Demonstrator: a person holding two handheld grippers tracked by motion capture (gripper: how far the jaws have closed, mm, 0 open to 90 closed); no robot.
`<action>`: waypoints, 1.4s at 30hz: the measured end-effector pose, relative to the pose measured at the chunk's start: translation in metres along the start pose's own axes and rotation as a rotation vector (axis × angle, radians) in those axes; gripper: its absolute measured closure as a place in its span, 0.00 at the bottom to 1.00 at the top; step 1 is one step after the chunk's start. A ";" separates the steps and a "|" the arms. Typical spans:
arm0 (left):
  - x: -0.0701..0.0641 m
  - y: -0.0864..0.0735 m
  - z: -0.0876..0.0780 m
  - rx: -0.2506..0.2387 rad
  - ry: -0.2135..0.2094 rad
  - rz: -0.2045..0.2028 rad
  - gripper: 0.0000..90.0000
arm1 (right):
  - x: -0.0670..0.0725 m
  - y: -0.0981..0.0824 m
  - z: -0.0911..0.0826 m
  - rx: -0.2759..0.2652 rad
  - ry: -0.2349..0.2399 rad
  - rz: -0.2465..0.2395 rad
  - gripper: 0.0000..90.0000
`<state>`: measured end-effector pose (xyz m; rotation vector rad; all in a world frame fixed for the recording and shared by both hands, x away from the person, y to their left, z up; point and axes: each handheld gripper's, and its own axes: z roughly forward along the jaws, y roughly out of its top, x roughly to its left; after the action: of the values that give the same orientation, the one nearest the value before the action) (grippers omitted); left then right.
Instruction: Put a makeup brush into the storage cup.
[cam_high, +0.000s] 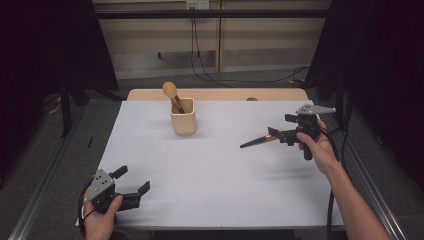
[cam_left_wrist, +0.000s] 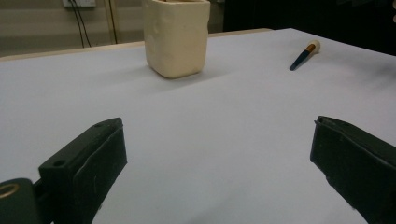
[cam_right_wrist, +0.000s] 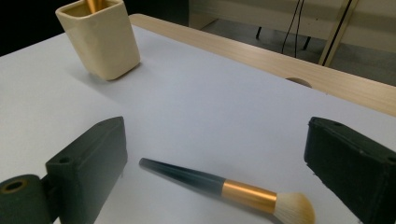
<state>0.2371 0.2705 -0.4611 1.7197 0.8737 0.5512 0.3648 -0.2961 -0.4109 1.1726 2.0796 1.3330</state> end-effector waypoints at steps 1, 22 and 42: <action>0.000 0.000 0.000 -0.002 0.001 -0.001 0.04 | -0.002 0.001 0.000 -0.007 -0.010 0.002 0.06; -0.006 0.006 0.007 -0.003 -0.011 0.021 0.04 | -0.019 0.028 0.039 0.426 0.041 -0.173 0.06; -0.004 0.004 0.009 0.008 -0.006 0.010 0.04 | -0.022 0.046 0.063 0.719 0.081 -0.448 0.09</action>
<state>0.2424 0.2608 -0.4597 1.7329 0.8648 0.5490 0.4411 -0.2710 -0.4012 0.7996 2.7717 0.4332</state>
